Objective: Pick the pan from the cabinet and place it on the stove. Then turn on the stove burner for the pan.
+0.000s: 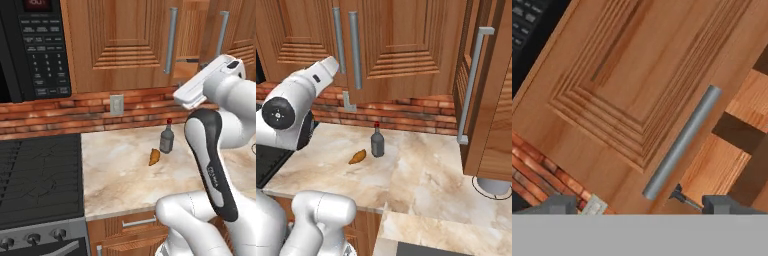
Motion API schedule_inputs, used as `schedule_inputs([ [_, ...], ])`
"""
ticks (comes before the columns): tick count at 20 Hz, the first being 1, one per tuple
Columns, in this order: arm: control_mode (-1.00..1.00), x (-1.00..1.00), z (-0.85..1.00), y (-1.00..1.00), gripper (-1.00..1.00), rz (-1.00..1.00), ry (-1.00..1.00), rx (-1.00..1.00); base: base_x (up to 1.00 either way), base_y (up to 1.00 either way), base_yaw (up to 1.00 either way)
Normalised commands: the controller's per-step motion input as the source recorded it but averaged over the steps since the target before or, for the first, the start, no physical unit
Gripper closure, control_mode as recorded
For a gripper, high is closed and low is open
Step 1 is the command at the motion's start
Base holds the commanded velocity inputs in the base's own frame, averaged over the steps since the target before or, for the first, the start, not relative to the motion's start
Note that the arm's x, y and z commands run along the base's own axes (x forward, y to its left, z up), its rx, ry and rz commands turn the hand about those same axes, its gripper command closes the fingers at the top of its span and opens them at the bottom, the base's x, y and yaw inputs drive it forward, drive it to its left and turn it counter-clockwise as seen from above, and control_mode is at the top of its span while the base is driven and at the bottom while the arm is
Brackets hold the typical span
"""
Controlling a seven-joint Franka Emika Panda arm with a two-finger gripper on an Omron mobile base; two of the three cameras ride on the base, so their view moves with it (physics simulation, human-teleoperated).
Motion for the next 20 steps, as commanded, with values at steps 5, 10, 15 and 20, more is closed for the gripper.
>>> schedule_inputs([
  [5, -1.0, 0.27, 0.0, 0.07, -1.0, -0.4, 0.17, -0.3, 0.0, 0.0, 0.0],
  [10, -1.0, 0.48, -0.01, 0.0, -1.0, -0.44, 0.24, -0.24, 0.0, 0.0, 0.0],
  [15, -1.0, 0.53, -0.02, -0.04, -1.0, -0.34, 0.23, -0.21, 0.0, 0.0, 0.0],
  [20, -1.0, 0.52, -0.06, -0.25, -1.0, -0.16, 0.16, -0.12, 0.0, 0.0, 0.0],
])
